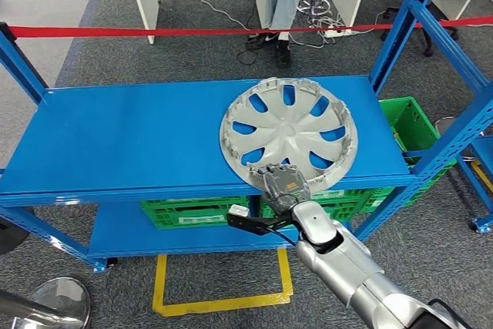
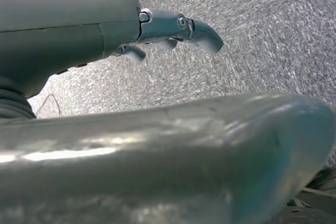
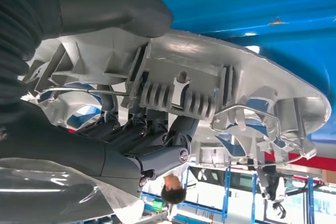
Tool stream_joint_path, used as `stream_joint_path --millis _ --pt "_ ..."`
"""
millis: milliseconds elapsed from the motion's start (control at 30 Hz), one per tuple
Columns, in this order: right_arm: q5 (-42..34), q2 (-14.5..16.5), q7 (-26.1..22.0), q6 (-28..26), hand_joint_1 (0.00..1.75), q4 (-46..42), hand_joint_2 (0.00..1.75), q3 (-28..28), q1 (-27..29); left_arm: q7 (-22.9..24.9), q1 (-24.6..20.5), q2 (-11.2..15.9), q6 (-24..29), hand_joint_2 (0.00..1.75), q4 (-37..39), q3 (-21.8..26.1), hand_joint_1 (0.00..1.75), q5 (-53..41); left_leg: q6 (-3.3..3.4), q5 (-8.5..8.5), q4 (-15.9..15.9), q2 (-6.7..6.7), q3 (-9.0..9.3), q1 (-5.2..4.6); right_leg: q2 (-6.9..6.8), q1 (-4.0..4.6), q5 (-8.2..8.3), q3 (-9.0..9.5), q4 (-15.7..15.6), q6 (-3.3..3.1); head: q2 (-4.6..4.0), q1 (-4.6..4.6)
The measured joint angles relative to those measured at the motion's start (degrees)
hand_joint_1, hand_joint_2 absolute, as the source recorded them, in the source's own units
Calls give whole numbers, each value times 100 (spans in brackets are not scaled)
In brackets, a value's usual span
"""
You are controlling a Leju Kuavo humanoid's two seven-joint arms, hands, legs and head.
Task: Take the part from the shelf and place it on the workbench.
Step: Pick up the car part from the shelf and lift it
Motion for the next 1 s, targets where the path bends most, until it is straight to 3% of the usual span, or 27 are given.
stream_joint_path --millis 100,133,233,533,667,800,1000 --pt "-9 0 -63 -14 100 -27 175 -1 4 -9 -10 0 0 0 10 -13 0 14 0 0 0 0 -3 0 1 0 0 11 0 0 0 0" --pt "-13 0 -90 -30 104 -46 175 -1 8 -17 -17 1 0 0 16 -25 0 26 0 0 0 1 -5 0 3 0 1 16 0 0 0 0" --pt "-1 -1 -192 -54 164 -128 175 5 27 -66 -52 2 0 0 41 -71 0 66 0 1 0 4 -10 0 9 1 4 20 1 2 0 0" --pt "32 -4 -283 -114 174 -305 175 42 60 -114 -137 2 0 0 135 -171 0 90 1 2 1 3 -32 -1 5 2 3 3 2 2 0 -1" --pt "53 -8 -350 -222 5 -391 175 42 76 -115 -148 1 0 0 163 -181 0 -6 1 2 1 4 -40 -2 9 2 3 -7 2 2 0 0" --pt "94 -35 -387 -284 0 -575 0 42 25 -168 -150 2 0 0 182 -180 0 -2 1 2 1 4 -40 -2 8 2 3 -8 1 2 0 -1" --pt "105 -92 -393 -299 0 -767 0 31 -31 -217 -156 0 0 0 214 -181 0 23 1 2 1 4 -40 -2 7 2 3 -7 2 2 0 0"
